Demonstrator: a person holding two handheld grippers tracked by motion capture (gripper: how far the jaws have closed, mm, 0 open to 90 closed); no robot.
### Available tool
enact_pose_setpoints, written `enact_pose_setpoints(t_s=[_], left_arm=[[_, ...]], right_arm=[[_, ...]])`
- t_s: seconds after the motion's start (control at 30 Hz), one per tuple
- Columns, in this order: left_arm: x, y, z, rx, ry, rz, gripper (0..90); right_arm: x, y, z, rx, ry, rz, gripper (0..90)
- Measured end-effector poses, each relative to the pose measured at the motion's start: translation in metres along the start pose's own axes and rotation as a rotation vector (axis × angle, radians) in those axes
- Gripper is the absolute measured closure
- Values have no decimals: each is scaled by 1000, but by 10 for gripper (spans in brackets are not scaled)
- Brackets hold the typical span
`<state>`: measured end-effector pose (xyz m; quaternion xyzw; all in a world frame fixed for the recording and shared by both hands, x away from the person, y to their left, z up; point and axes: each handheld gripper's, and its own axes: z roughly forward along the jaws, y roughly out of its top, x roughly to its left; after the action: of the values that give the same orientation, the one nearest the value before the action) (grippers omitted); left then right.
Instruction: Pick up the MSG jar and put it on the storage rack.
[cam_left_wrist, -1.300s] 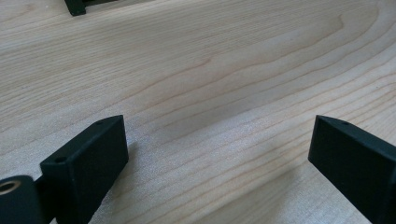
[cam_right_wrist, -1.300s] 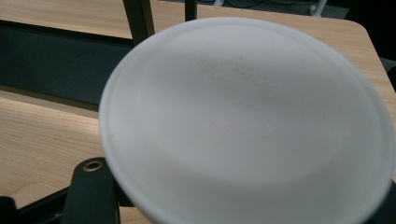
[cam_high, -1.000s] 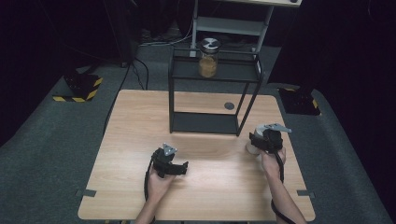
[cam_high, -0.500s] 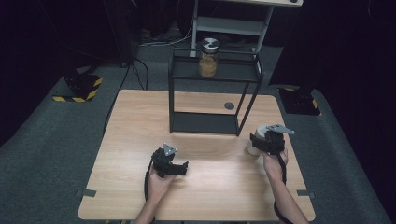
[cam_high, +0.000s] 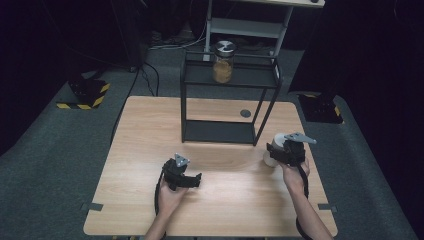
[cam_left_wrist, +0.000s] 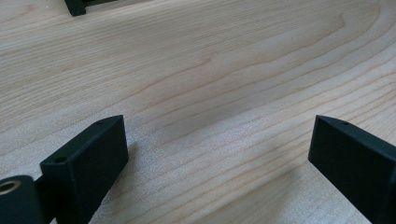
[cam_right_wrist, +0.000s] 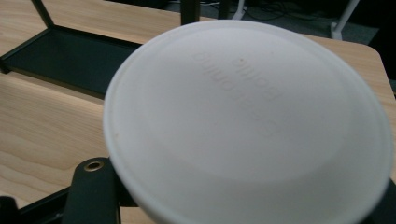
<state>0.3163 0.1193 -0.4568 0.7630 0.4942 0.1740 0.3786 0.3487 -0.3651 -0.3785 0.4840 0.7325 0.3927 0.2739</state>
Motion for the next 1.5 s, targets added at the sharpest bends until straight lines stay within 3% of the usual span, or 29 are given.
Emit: enact_pose_setpoints(t_s=[0.87, 1.27, 1.5], left_arm=[[0, 0, 0, -2, 0, -1, 50], [0, -1, 0, -4, 1, -3, 53], [0, -1, 0, -4, 2, -4, 55]], right_arm=[[3, 42, -30, 0, 130, -97, 343], [11, 60, -39, 1, 150, -158, 343], [12, 74, -49, -13, 187, -181, 344]])
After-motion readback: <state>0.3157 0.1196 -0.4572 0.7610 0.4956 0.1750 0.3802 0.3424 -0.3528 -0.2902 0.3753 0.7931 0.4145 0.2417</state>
